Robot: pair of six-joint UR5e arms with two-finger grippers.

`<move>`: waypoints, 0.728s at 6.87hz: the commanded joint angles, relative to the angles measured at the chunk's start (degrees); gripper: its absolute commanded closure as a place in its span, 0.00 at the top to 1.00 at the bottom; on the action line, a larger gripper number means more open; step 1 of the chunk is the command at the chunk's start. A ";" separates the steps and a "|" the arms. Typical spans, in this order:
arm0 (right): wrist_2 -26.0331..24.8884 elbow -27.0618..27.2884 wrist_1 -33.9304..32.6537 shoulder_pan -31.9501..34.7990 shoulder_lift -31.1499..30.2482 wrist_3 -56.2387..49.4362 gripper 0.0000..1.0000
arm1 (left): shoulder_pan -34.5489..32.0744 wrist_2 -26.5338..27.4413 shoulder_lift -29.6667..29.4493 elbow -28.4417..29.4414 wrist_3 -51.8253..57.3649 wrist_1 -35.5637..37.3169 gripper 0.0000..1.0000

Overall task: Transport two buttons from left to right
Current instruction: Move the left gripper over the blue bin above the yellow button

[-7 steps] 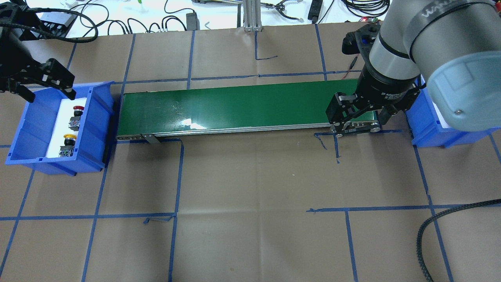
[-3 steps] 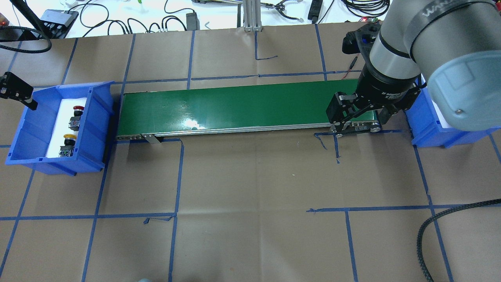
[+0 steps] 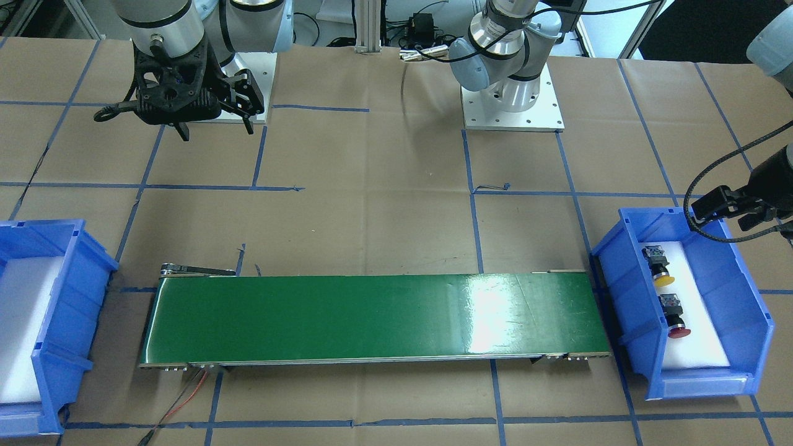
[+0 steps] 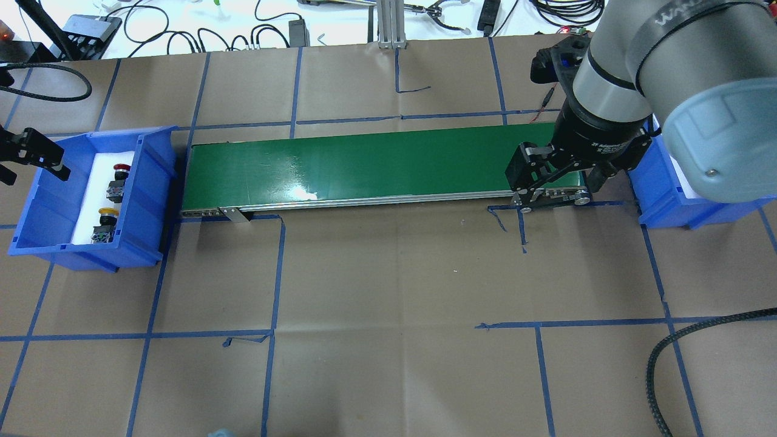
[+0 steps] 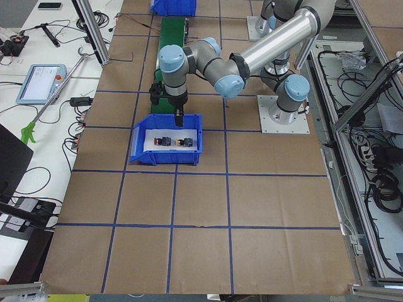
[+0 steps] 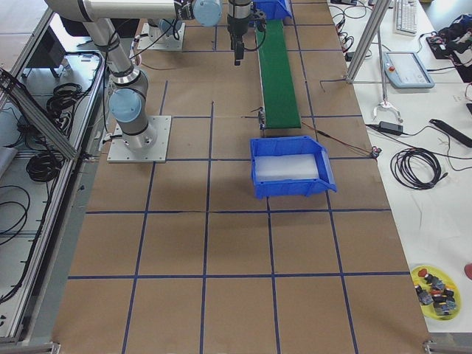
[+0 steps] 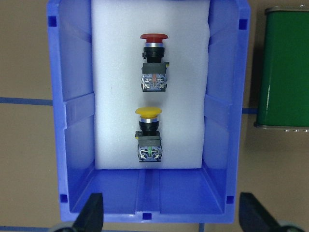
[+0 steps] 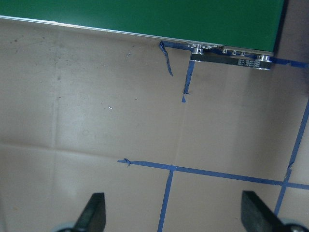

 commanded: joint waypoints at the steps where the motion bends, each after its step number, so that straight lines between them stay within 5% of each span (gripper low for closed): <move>1: 0.00 0.00 0.00 0.00 0.00 0.00 1.00 | 0.08 -0.15 -2.77 -2.22 0.32 6.20 0.99; 5: 0.00 0.09 0.00 0.00 0.00 0.00 1.00 | -0.18 -0.06 -5.49 -13.48 0.32 25.18 0.99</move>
